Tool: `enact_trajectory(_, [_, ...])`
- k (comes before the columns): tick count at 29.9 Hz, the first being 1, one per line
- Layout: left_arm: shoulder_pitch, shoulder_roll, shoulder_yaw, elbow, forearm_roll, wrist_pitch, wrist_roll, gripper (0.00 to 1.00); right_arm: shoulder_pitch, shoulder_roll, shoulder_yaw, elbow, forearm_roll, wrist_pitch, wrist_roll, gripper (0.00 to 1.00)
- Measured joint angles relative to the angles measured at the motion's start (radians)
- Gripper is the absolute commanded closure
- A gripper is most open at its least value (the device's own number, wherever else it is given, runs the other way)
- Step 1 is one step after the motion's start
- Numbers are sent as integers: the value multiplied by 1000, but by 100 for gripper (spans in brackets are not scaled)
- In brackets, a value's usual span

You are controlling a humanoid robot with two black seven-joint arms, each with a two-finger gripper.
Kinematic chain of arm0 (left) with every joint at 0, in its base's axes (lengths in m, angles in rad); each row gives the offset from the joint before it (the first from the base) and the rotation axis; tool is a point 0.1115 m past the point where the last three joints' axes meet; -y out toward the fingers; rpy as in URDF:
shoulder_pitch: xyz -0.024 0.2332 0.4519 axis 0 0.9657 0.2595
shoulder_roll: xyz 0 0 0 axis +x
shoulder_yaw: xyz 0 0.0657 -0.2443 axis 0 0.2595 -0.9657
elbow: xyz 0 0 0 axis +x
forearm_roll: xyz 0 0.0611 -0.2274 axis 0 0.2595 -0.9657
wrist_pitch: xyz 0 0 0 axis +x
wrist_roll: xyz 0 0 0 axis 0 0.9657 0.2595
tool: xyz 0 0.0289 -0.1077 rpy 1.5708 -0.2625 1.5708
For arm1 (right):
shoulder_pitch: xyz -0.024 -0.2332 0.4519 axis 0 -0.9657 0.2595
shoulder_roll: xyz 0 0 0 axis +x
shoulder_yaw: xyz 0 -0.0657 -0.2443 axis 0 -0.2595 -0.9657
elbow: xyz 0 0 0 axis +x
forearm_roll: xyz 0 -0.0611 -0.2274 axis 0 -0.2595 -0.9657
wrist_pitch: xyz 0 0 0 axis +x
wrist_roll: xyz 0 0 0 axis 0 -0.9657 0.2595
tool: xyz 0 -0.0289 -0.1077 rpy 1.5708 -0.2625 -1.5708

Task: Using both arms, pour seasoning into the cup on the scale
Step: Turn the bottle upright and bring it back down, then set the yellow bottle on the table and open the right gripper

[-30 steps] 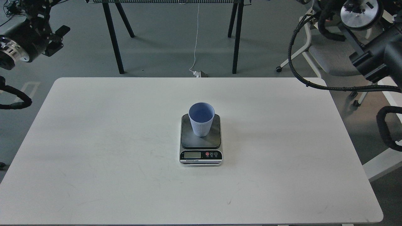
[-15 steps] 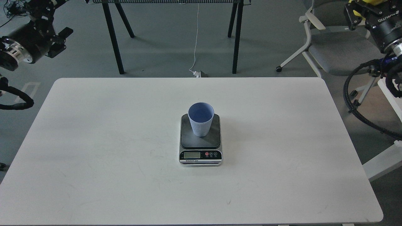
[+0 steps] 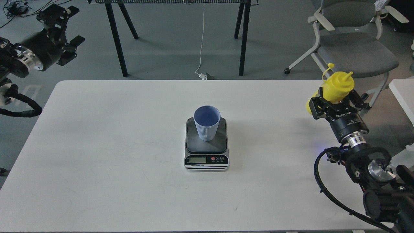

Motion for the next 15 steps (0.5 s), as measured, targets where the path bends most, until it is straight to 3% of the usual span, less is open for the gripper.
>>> enact_trajectory(15, [-3, -6, 1, 0, 0, 0, 0, 1, -69, 76, -74, -5, -12, 0, 2, 96])
